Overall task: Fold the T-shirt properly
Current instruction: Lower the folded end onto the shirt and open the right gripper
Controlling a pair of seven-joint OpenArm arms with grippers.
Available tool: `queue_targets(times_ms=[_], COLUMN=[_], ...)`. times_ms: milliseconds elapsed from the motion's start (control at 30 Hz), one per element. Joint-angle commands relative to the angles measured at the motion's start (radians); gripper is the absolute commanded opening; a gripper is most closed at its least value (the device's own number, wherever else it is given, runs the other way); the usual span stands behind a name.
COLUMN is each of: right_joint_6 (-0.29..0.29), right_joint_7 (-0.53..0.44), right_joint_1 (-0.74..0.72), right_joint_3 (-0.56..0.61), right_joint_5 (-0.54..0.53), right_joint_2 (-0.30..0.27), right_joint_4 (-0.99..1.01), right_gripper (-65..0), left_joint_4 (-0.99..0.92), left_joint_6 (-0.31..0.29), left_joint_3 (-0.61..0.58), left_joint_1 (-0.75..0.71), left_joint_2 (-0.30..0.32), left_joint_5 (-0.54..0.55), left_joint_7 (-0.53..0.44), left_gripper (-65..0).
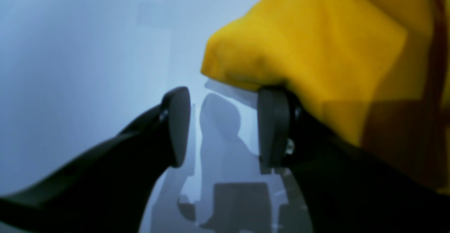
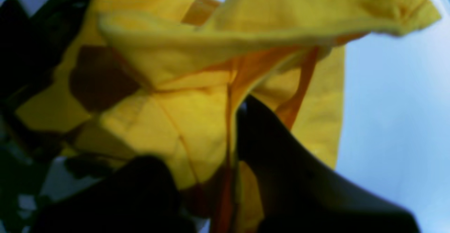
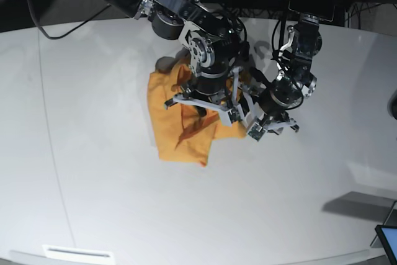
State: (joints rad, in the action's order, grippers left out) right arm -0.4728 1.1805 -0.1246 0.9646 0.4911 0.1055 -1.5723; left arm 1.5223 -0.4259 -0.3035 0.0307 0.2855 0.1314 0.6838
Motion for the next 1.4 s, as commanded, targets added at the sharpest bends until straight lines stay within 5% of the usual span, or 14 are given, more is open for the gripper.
queue_targets(times_ms=[0,167,400,867,1067,1367], right_joint_6=[-0.007,-0.008,-0.008,-0.005,-0.005,-0.005], right_joint_7=[-0.041,-0.053,-0.052,-0.052,-0.052,-0.053], right_joint_1=[-0.019,-0.019,-0.017,-0.016,-0.016,-0.016], right_joint_3=[0.001,0.021,0.133,0.146,0.146,0.150], right_joint_5=[0.013,0.014,0.014,0.013,0.011,0.011], right_joint_2=[0.018,0.018,0.018,0.018,0.018,0.018], right_joint_4=[-0.015,-0.023,-0.023,-0.023,-0.023,-0.027], right_gripper=[-63.0,-46.3,-31.5,-29.3,-18.3,-17.8], left_joint_4=[-0.015,-0.015,-0.015,0.054,0.172,0.237], left_joint_6=[-0.040,-0.040,-0.040,-0.044,-0.044,-0.044], left_joint_3=[-0.007,-0.004,-0.001,0.228,0.309,0.470], left_joint_1=[-0.016,-0.016,-0.015,-0.039,-0.117,-0.186], left_joint_2=[0.002,0.002,0.004,0.047,0.074,0.076], left_joint_5=[-0.017,-0.017,-0.017,-0.005,-0.005,-0.005], left_joint_7=[0.087,0.087,0.087,0.086,0.089,0.089], left_gripper=[-34.1,-34.1,-34.1,-33.9,-33.1,-33.1])
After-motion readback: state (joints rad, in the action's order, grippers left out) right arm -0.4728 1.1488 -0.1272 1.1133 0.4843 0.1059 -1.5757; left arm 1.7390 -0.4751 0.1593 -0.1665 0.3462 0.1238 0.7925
